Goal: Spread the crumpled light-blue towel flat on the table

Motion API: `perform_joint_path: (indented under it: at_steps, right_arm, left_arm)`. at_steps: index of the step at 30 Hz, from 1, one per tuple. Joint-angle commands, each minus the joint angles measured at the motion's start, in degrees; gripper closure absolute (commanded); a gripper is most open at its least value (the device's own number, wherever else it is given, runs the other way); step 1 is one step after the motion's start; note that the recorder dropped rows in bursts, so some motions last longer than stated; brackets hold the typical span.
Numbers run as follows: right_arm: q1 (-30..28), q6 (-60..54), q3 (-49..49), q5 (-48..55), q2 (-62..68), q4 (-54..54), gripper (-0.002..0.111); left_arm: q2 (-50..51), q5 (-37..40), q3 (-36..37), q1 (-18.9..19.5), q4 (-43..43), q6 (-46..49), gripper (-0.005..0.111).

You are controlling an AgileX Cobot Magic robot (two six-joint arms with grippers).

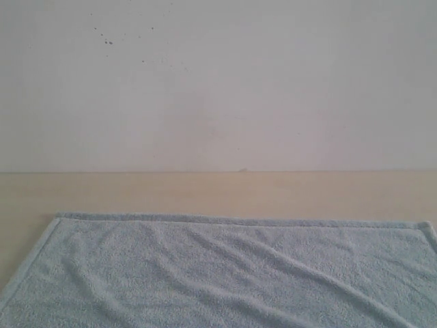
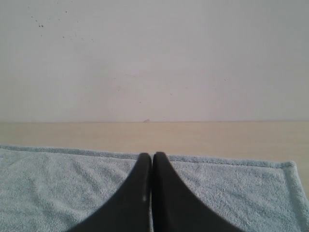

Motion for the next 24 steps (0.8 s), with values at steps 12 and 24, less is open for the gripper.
perform_joint_path:
  at_steps: [12, 24]
  right_arm:
    - [0.0, -0.1, 0.3, 0.1, -0.3, -0.4, 0.108]
    - [0.0, -0.1, 0.3, 0.1, -0.3, -0.4, 0.108]
  left_arm:
    - [-12.5, -3.3, 0.0, 0.0, -0.4, -0.1, 0.102]
    - [-12.5, 1.1, -0.1, 0.0, 0.1, -0.2, 0.102]
